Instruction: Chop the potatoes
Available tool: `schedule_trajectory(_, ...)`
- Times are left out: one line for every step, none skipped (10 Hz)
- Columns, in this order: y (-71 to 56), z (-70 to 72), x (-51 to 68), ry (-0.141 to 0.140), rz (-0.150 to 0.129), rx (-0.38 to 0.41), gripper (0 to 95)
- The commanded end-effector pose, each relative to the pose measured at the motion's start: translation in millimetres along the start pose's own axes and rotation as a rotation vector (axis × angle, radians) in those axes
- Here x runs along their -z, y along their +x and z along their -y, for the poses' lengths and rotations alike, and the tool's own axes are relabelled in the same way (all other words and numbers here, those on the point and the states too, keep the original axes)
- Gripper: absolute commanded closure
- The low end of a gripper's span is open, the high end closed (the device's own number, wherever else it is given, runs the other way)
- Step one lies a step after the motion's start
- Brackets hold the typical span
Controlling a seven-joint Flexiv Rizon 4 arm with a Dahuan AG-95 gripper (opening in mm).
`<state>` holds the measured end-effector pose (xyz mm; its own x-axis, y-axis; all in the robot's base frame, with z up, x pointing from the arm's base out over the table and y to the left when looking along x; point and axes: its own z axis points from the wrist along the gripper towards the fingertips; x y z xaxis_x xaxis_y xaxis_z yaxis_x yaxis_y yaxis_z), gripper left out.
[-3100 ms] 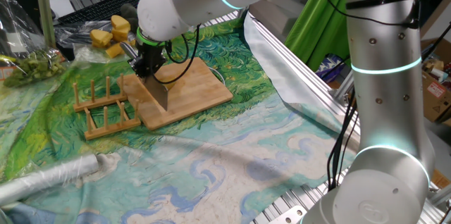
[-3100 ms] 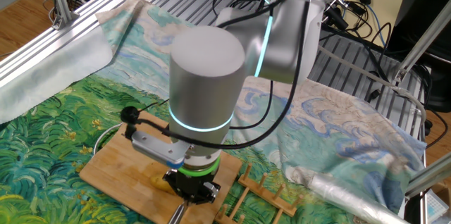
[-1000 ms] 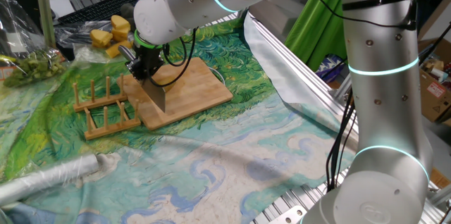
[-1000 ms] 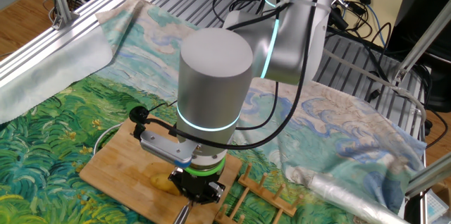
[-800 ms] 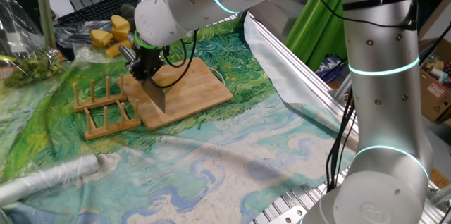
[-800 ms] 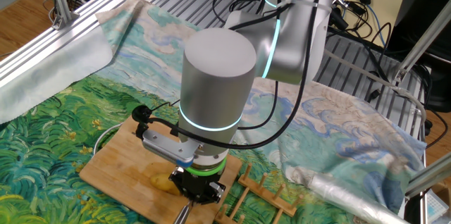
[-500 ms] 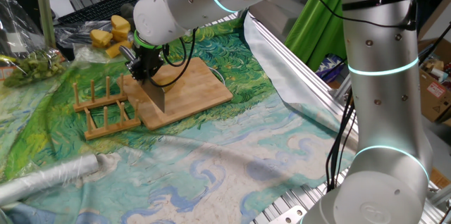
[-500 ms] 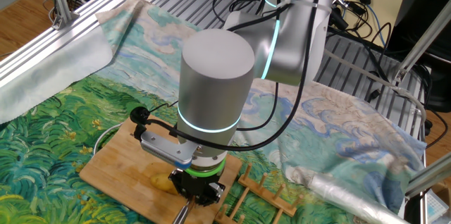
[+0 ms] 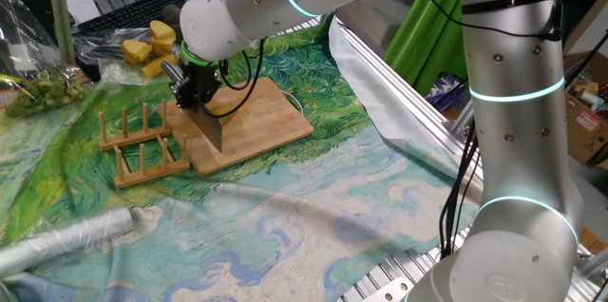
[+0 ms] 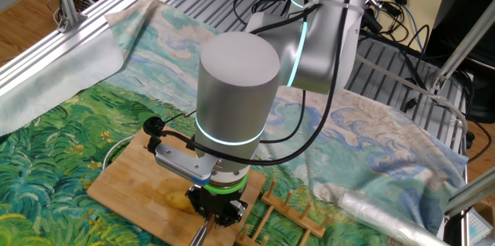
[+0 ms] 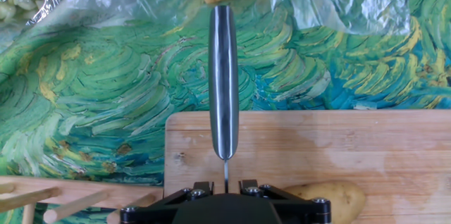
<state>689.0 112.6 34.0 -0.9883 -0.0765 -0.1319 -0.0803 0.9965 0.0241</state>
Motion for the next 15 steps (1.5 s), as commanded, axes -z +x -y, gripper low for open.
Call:
schedule_trajectory(0.4,-0.5,0.5,0.0,-0.001,-0.001,76.0)
schedule_trajectory(1.4,-0.7,0.2,0.0,-0.001,-0.001,76.0)
schedule_trajectory(2.1,-1.2,0.5,0.0,-0.001,-0.001,76.0)
schedule_trajectory(3.0,-1.7,0.5,0.0,-0.001,0.0,76.0)
schedule_trajectory(3.6,-1.8,0.4,0.0,-0.001,0.001,76.0)
schedule_trajectory(4.6,-1.9,0.2,-0.001,-0.002,0.0,76.0)
schedule_trajectory(5.0,-2.0,0.2,-0.001,-0.001,0.0,76.0)
schedule_trajectory(5.2,-2.1,0.9,-0.001,-0.001,0.0,76.0)
schedule_trajectory(5.8,-2.2,1.1,-0.001,0.0,0.0,76.0)
schedule_trajectory(6.3,-2.3,1.1,-0.001,0.0,-0.001,76.0)
schedule_trajectory(6.6,-2.3,1.0,-0.001,-0.001,0.0,76.0)
schedule_trajectory(6.7,-2.3,1.0,0.0,-0.002,0.008,76.0)
schedule_trajectory(6.7,-2.3,1.0,0.001,-0.002,0.017,95.0)
schedule_trajectory(6.7,-2.3,1.0,0.003,-0.003,0.016,95.0)
schedule_trajectory(6.7,-2.3,1.0,0.003,-0.003,0.015,95.0)
